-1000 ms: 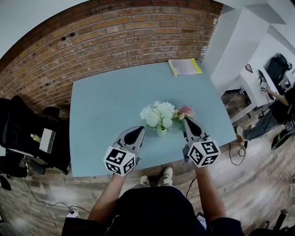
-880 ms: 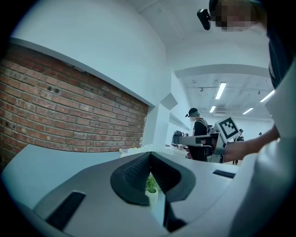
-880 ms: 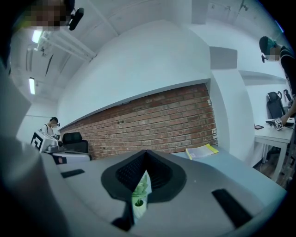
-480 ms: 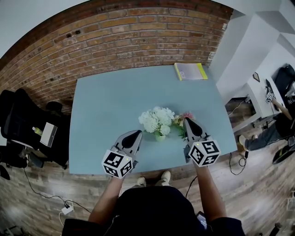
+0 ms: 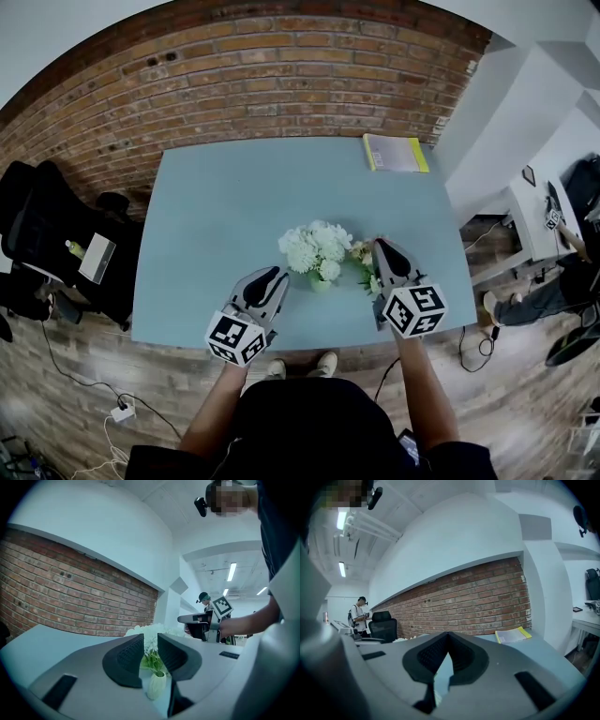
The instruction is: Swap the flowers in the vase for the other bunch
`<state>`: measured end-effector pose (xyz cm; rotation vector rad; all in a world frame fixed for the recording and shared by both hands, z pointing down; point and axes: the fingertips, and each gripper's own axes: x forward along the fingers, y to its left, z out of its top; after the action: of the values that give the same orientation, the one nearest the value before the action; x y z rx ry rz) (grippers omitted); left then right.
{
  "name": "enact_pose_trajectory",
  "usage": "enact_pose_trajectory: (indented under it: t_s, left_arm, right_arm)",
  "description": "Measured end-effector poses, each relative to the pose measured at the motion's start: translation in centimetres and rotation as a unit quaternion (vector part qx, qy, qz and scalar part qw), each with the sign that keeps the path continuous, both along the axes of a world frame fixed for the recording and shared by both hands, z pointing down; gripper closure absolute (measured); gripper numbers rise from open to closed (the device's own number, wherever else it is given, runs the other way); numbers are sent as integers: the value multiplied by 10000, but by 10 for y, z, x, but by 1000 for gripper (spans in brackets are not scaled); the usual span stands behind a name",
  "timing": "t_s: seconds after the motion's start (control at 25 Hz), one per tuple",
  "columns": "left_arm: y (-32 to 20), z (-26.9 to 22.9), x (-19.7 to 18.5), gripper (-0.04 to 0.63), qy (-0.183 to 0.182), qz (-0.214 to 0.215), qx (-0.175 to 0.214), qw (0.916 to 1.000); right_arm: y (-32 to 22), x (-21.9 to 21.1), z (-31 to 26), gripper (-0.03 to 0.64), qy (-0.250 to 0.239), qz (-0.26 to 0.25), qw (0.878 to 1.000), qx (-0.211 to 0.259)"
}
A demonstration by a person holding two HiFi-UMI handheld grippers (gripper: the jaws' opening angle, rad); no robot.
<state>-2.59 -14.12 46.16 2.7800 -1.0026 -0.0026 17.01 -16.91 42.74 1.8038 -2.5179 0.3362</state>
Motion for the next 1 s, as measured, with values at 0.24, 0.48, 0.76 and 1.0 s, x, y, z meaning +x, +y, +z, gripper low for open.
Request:
enact_pose_trajectory:
  t_s: [0.24, 0.48, 0.76, 1.0]
  left_arm:
    - [-4, 9, 1, 423, -42, -395, -16, 9992]
    - [-7, 22, 4, 237, -39, -707, -91, 9974]
    - [-8, 41, 13, 56, 144, -911, -371, 9950]
    - [-3, 57, 26, 14, 57, -892, -502, 9947]
  right_arm:
    - [-6, 3, 3, 612, 63, -219, 9997, -27]
    - [-10, 7, 7, 612, 65, -438, 9990, -69]
    - [-18, 10, 16, 612, 33, -690, 9975, -148]
    - [-26, 14, 23, 612, 40, -827, 9963, -213]
